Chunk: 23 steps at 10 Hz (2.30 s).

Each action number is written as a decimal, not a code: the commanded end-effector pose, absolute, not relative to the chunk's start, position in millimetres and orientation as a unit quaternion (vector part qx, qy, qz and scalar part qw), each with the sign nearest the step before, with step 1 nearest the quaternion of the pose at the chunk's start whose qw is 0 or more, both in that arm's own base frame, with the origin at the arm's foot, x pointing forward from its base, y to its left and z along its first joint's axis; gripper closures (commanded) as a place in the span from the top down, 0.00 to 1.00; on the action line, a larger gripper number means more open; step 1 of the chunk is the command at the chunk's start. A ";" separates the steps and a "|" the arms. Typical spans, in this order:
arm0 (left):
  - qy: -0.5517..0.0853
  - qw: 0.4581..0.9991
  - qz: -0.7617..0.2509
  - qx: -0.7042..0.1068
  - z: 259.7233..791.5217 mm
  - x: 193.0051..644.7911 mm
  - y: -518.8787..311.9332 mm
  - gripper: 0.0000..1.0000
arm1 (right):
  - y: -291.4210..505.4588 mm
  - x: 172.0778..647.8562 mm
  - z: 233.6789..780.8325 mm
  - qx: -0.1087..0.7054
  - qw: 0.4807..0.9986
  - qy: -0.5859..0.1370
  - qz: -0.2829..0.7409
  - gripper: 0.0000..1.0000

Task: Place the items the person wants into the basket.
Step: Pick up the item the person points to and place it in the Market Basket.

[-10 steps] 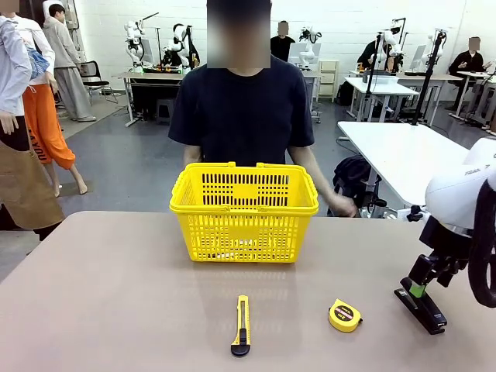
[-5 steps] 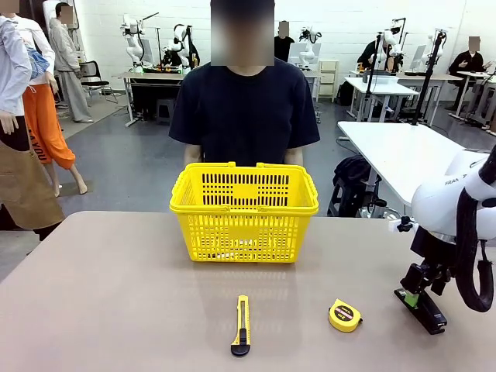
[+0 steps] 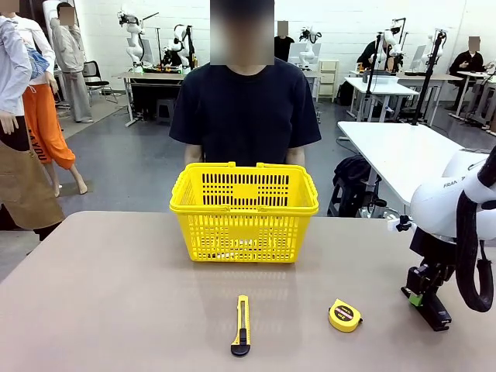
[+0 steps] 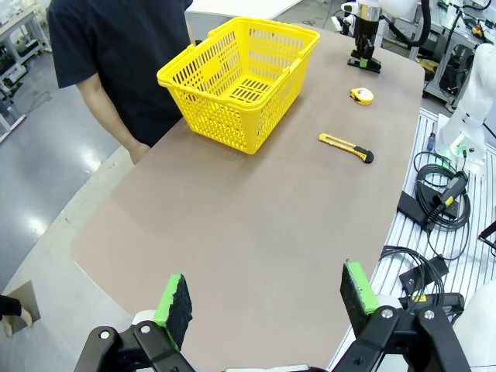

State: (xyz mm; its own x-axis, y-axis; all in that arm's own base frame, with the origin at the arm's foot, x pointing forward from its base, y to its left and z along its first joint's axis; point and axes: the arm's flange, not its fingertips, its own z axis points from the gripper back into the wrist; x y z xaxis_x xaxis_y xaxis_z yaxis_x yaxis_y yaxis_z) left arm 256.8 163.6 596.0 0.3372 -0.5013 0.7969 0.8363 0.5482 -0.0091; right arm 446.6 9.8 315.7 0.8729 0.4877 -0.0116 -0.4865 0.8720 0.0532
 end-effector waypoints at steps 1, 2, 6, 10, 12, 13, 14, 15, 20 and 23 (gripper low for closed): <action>-0.388 0.791 -0.423 -0.214 596.1 258.4 164.3 1.00 | 10.2 446.3 318.0 0.006 0.971 0.003 0.238 0.00; -0.388 0.791 -0.423 -0.214 596.1 258.4 164.3 1.00 | 9.9 444.5 321.2 0.006 0.972 0.000 0.237 0.00; -0.388 0.791 -0.423 -0.214 596.1 258.4 164.3 1.00 | 8.8 426.6 370.5 -0.010 0.979 -0.001 0.202 0.00; -0.388 0.791 -0.423 -0.214 596.1 258.4 164.3 1.00 | 23.7 373.3 538.1 0.010 0.987 -0.016 0.159 0.13; -0.388 0.791 -0.423 -0.214 596.1 258.4 164.3 1.00 | 32.9 353.1 597.0 0.022 0.990 -0.047 0.133 0.13; -0.388 0.791 -0.423 -0.214 596.1 258.4 164.3 1.00 | 35.8 350.9 607.7 0.021 0.991 -0.048 0.122 0.13; -0.388 0.791 -0.423 -0.214 596.1 258.4 164.3 1.00 | 36.1 350.7 609.3 0.022 0.991 -0.051 0.120 0.13; -0.388 0.791 -0.423 -0.214 596.1 258.4 164.3 1.00 | 27.1 352.9 595.8 0.018 0.992 -0.047 0.117 0.13; -0.388 0.791 -0.423 -0.214 596.1 258.4 164.3 1.00 | 29.5 338.8 622.9 0.017 0.989 -0.056 0.136 0.13; -0.388 0.791 -0.423 -0.214 596.1 258.4 164.3 1.00 | 29.5 338.8 622.9 0.017 0.989 -0.056 0.136 0.13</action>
